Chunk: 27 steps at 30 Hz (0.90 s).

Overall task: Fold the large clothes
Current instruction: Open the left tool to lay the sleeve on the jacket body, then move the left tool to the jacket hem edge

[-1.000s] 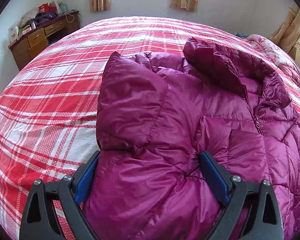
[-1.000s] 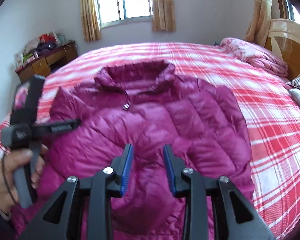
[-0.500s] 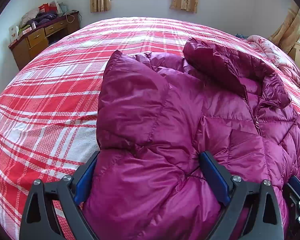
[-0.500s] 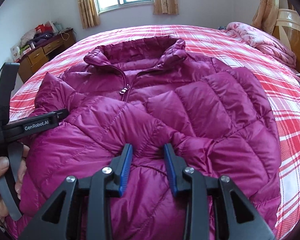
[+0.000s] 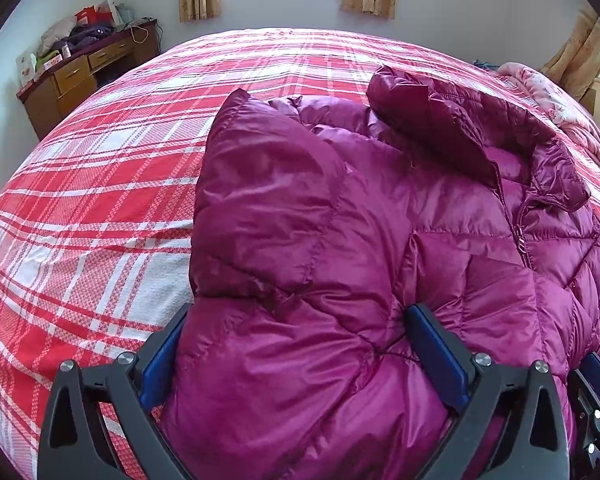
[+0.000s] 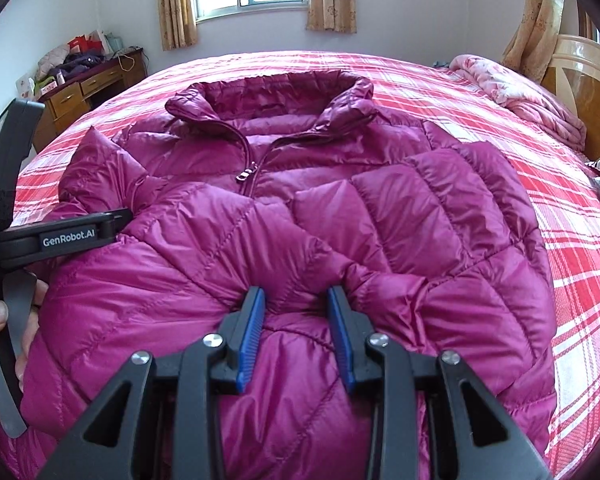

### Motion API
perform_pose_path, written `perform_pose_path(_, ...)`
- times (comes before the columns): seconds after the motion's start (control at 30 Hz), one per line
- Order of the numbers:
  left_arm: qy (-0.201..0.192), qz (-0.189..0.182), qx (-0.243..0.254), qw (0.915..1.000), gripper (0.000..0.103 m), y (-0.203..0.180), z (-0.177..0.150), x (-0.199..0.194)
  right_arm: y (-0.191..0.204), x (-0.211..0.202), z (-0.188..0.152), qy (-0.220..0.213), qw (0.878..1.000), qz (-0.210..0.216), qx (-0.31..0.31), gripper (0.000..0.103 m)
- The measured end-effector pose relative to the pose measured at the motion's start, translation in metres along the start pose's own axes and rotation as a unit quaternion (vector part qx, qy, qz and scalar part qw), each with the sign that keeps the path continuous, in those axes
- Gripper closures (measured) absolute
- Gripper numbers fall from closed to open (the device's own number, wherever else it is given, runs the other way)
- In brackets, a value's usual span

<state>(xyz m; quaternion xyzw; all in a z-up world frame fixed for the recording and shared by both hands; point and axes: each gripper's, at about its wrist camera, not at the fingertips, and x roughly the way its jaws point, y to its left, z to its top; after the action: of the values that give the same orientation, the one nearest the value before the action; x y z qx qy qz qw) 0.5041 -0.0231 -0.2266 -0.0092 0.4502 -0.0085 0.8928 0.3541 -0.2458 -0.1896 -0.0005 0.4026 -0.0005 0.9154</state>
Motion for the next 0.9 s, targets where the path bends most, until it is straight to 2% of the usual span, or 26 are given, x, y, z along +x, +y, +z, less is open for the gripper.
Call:
perform_pose_path(0.3, -0.004, 0.008, 0.001, 1.0, 0.001, -0.004, -0.001, -0.002, -0.002, 0.0, -0.001, -0.001, 1.0, 0.006, 0.005, 0.067)
perform_pose_path(0.43, -0.003, 0.0, -0.004, 1.0, 0.001, -0.001, -0.001, -0.003, -0.004, 0.0, -0.001, -0.002, 1.0, 0.012, 0.009, 0.067)
perform_pose_path(0.57, -0.006, 0.005, -0.008, 0.9999, 0.001, 0.005, -0.002, -0.014, -0.006, -0.001, 0.0, 0.0, 1.0, 0.02, 0.012, 0.066)
perform_pose_path(0.67, -0.048, 0.021, -0.008, 0.9986, 0.001, 0.007, -0.004, -0.043, -0.011, -0.001, 0.0, -0.003, 0.999, 0.038, 0.024, 0.064)
perform_pose_path(0.83, -0.108, 0.003, 0.014, 0.994, 0.001, -0.002, 0.016, -0.091, -0.009, -0.002, 0.001, -0.003, 0.998, 0.051, 0.023, 0.059)
perform_pose_path(0.9, -0.11, -0.011, 0.028, 0.9935, 0.001, -0.009, 0.032, -0.095, -0.009, -0.003, 0.003, 0.002, 0.998, 0.056, 0.017, 0.056)
